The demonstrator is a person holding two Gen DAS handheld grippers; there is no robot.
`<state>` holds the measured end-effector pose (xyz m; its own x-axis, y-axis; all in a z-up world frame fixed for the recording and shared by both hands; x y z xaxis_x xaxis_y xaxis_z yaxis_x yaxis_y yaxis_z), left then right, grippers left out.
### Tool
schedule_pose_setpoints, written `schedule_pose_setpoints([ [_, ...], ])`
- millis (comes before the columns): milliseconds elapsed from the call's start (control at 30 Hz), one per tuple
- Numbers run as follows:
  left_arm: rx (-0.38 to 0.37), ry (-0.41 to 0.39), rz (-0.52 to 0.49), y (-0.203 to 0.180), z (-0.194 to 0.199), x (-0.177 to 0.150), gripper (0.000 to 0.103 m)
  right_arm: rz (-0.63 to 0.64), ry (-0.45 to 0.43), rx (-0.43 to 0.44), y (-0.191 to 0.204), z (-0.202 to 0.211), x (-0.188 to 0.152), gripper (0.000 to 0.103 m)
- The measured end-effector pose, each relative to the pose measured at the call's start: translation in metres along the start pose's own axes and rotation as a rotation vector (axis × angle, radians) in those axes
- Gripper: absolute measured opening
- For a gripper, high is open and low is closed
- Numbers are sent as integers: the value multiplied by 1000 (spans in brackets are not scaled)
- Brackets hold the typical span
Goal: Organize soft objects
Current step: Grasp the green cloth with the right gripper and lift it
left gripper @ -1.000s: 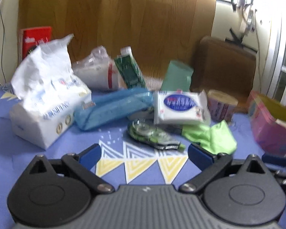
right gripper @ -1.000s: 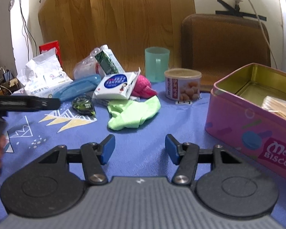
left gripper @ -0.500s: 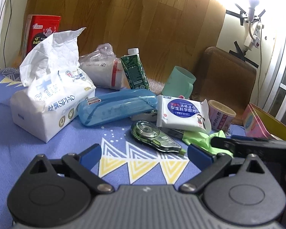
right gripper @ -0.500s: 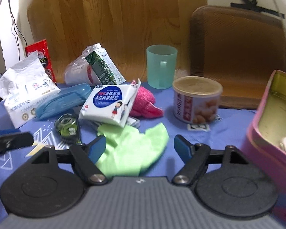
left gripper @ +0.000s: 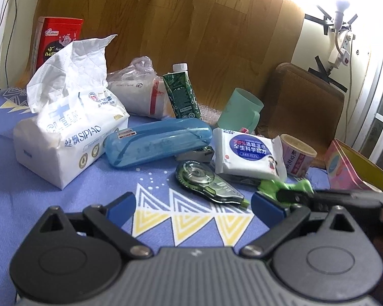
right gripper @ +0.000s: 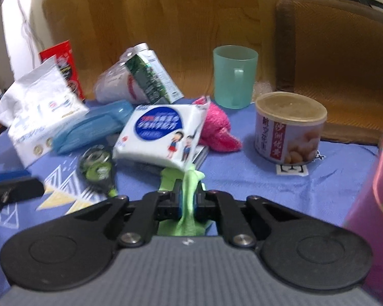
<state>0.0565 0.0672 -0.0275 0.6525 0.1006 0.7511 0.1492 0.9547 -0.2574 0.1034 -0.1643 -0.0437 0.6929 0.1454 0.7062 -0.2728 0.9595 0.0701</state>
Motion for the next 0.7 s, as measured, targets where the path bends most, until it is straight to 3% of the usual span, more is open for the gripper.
schedule_pose_setpoints([
  [167, -10, 1, 18, 3, 1, 0, 100, 92, -16, 23, 21, 26, -25, 10],
  [367, -8, 14, 37, 7, -1, 1, 100, 178, -28, 165, 43, 66, -52, 11],
  [467, -4, 18, 36, 7, -2, 1, 101, 201, -24, 125, 44, 68, -60, 18],
  [533, -12, 23, 39, 7, -2, 0, 101, 178, -9, 97, 39, 63, -63, 42],
  [700, -54, 31, 76, 14, 0, 1, 101, 126, -6, 107, 32, 64, -65, 45],
])
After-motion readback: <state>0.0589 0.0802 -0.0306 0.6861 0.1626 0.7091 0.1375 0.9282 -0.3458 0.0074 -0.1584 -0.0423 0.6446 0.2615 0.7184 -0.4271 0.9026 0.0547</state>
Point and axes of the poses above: each gripper's, at about its wrist camera, not at the fingertips, and z roughly against the way its jaws point, y to its left, x to its top, the point moved 3 cm from there along -z, roughly the way its jaws point, and after that the axes turned 9 degrees about y, right-handed, at the moved point
